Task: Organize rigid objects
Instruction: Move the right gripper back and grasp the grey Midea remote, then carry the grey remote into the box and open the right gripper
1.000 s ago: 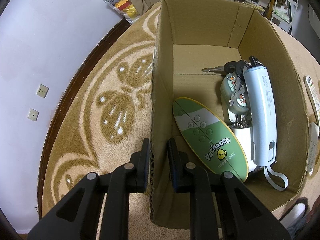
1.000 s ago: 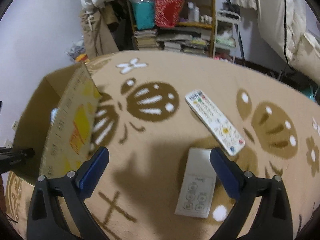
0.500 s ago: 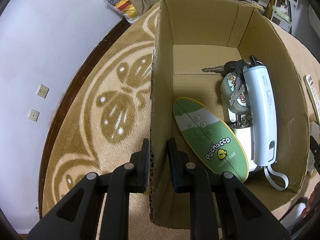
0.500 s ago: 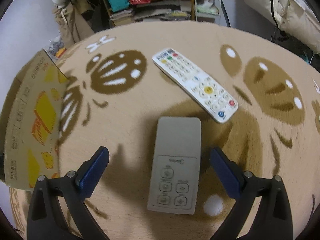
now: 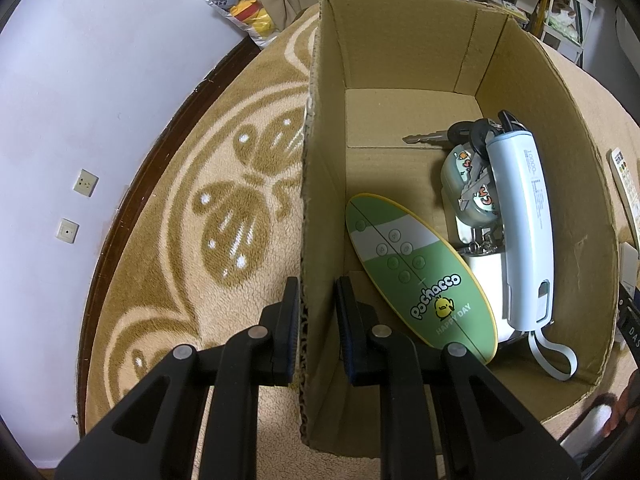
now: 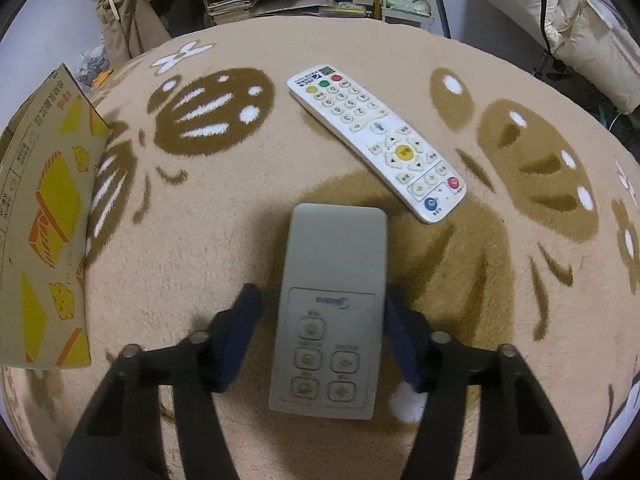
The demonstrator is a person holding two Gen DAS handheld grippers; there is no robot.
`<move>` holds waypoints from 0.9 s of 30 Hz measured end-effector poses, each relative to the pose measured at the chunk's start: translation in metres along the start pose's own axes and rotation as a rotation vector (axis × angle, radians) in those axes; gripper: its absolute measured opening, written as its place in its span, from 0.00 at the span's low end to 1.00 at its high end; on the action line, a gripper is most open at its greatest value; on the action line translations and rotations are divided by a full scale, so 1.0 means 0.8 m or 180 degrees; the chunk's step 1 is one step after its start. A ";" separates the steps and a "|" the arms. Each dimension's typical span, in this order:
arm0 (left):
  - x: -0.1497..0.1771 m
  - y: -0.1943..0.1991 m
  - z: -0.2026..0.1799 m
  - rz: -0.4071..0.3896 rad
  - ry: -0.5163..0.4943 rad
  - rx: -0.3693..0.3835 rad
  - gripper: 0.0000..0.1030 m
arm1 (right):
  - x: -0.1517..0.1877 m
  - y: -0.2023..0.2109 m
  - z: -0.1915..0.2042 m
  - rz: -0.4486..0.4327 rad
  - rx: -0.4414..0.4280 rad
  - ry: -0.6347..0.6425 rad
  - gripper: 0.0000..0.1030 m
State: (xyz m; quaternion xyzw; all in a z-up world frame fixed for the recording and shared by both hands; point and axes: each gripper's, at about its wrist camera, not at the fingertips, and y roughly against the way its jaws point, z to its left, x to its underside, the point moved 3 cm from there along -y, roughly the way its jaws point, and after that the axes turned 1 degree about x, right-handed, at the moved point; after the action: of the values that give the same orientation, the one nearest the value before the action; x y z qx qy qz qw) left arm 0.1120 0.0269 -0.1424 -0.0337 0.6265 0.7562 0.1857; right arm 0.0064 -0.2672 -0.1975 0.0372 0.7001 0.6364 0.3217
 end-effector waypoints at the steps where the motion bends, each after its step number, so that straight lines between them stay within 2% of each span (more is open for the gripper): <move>1: 0.000 0.000 0.000 0.0000 0.0002 -0.0001 0.17 | 0.000 0.000 0.000 0.0000 0.0000 0.0000 0.50; 18: -0.001 -0.001 0.000 0.0002 0.0005 -0.0005 0.17 | -0.006 0.001 0.008 -0.0064 0.0003 0.0060 0.50; 27: -0.001 -0.002 0.000 0.0007 0.0015 0.0015 0.17 | -0.014 0.021 0.021 -0.0134 -0.0241 0.0026 0.50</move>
State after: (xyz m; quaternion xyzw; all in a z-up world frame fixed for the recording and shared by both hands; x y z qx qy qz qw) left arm 0.1134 0.0268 -0.1436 -0.0343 0.6287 0.7549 0.1834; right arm 0.0172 -0.2547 -0.1773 0.0076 0.6774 0.6557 0.3333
